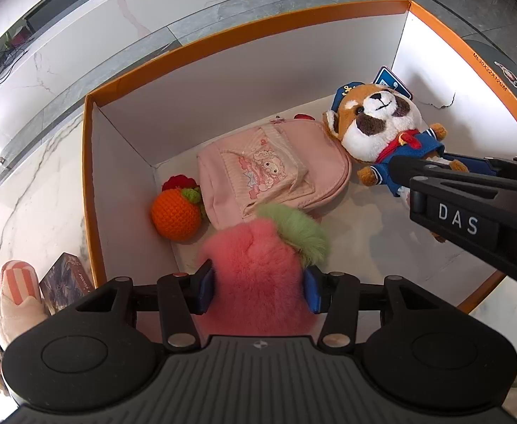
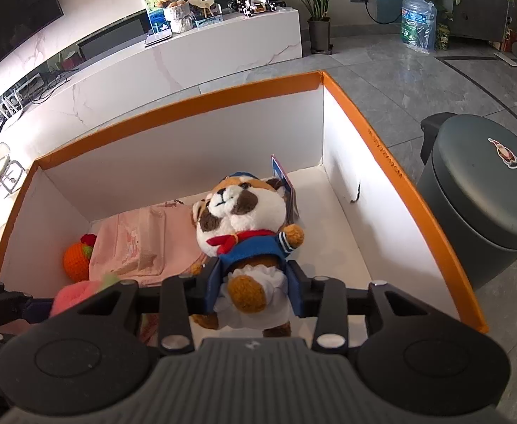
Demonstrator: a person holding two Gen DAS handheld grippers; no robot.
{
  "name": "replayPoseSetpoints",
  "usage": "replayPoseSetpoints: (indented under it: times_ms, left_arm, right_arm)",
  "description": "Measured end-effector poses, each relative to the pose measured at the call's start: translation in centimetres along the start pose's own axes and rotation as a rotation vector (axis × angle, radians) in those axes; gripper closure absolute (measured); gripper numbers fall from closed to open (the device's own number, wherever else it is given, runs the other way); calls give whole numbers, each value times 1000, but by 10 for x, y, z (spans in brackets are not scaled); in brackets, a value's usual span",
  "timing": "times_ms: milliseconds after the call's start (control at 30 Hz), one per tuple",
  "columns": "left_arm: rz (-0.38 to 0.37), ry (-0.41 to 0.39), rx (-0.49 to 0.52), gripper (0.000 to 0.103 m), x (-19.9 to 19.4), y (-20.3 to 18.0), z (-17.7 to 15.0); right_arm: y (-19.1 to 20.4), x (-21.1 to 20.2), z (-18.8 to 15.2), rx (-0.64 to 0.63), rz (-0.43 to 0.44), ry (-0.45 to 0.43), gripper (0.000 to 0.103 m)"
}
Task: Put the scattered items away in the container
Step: 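Open the left tool to drop the pompom while the right tool releases the red panda into the box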
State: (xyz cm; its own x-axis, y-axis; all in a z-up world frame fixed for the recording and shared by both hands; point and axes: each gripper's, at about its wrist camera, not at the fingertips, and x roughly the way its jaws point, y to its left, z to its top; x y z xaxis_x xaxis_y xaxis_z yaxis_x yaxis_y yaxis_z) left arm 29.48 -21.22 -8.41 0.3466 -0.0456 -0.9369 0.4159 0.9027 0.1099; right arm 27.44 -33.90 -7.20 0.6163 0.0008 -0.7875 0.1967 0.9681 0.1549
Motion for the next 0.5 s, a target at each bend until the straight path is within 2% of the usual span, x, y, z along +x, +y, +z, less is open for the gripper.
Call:
replayPoseSetpoints:
  times_ms: [100, 167, 233, 300, 500]
  left_arm:
    - [-5, -18, 0, 43, -2, 0, -1]
    - [-8, -56, 9, 37, -8, -2, -3]
    - [-1, -102, 18, 23, -17, -5, -4]
    - [8, -130, 17, 22, -21, -4, -4]
    - [13, -128, -20, 22, -22, 5, -5]
  right_arm:
    - [0, 1, 0, 0, -2, 3, 60]
    - [0, 1, 0, 1, -7, -3, 60]
    - [0, 2, 1, 0, -15, -4, 61]
    - [1, 6, 1, -6, -24, 3, 61]
    - [3, 12, 0, -17, -18, 28, 59]
